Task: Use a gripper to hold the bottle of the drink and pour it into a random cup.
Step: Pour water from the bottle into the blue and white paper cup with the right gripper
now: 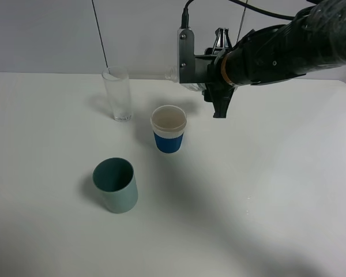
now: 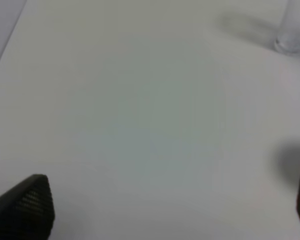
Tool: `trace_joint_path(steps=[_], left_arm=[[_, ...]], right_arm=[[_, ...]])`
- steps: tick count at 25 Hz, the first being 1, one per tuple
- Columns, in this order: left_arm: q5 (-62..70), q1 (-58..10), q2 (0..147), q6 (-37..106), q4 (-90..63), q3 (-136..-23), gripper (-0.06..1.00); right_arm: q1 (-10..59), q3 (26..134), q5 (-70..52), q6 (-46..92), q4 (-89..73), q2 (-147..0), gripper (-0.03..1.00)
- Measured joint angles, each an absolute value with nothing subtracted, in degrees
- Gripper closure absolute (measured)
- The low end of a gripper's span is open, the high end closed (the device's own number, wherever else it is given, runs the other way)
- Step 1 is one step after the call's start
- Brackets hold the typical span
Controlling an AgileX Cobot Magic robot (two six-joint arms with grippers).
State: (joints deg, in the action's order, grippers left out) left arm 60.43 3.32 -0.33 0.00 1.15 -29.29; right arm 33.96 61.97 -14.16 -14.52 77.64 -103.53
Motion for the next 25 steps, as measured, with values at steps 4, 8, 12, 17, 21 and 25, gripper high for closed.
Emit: trace_joint_path(steps=[4, 8, 12, 17, 21, 25], left_arm=[[60.4, 3.3, -0.3, 0.0, 1.1, -29.3, -0.04], [60.4, 3.3, -0.3, 0.0, 1.1, -29.3, -0.04], [60.4, 3.3, -0.3, 0.0, 1.1, -29.3, -0.04], [60.4, 3.3, -0.3, 0.0, 1.1, -29.3, -0.04], [60.4, 3.3, -0.3, 0.0, 1.1, -29.3, -0.04], [60.4, 3.3, -0.3, 0.0, 1.1, -29.3, -0.04]], right_arm=[[34.0, 62.0, -14.2, -13.3, 77.9, -103.5, 0.42], [34.0, 62.0, -14.2, -8.8, 77.9, -103.5, 0.42], [34.0, 62.0, -14.7, -6.5, 77.9, -103.5, 0.42], [34.0, 62.0, -15.5, -4.8, 77.9, -103.5, 0.42], [34.0, 62.0, -16.3, -4.1, 77.9, -103.5, 0.42], [34.0, 62.0, -16.6, -4.0, 77.9, -103.5, 0.42]])
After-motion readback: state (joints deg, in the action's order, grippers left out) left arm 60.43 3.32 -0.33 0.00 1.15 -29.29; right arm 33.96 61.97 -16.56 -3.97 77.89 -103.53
